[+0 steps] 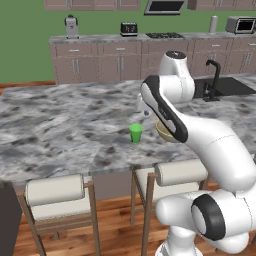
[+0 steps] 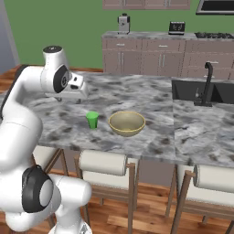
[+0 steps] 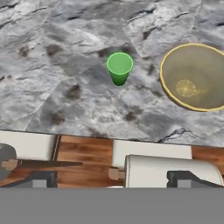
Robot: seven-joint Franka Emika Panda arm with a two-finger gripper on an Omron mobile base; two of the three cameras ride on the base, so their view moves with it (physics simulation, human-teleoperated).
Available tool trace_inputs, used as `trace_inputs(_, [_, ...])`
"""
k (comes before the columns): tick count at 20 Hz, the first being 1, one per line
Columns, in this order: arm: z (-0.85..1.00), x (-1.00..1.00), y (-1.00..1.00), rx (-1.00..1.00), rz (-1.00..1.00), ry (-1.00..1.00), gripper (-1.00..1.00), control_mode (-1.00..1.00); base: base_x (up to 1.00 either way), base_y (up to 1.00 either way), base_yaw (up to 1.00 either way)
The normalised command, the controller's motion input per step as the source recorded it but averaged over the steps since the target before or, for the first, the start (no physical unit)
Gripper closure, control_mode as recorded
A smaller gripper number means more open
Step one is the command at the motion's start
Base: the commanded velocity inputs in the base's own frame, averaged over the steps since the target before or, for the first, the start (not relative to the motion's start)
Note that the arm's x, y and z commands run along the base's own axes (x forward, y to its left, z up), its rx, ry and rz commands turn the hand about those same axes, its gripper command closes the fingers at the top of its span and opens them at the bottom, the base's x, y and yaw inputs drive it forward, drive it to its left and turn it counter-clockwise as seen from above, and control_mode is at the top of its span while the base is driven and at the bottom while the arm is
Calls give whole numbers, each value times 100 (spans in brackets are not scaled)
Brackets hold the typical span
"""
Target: Place the cup inside the bowl on the dining table and move the bowl to any counter.
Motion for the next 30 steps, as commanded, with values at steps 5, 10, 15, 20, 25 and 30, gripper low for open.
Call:
trace_inputs(5, [0,21,1,0,0,0,-100,-100,0,0,0])
trace_inputs(10, [0,19,0,0,0,0,-100,-100,0,0,0])
trace_inputs(15, [0,20,1,0,0,0,-100,-100,0,0,0])
trace_inputs(20, [-7,24,6,0,0,0,-100,-100,0,0,0])
trace_inputs(25, [-10,29,14,0,-1,0,-100,-100,0,0,0])
trace_inputs(30, [-12,25,11,0,0,0,-100,-100,0,0,0])
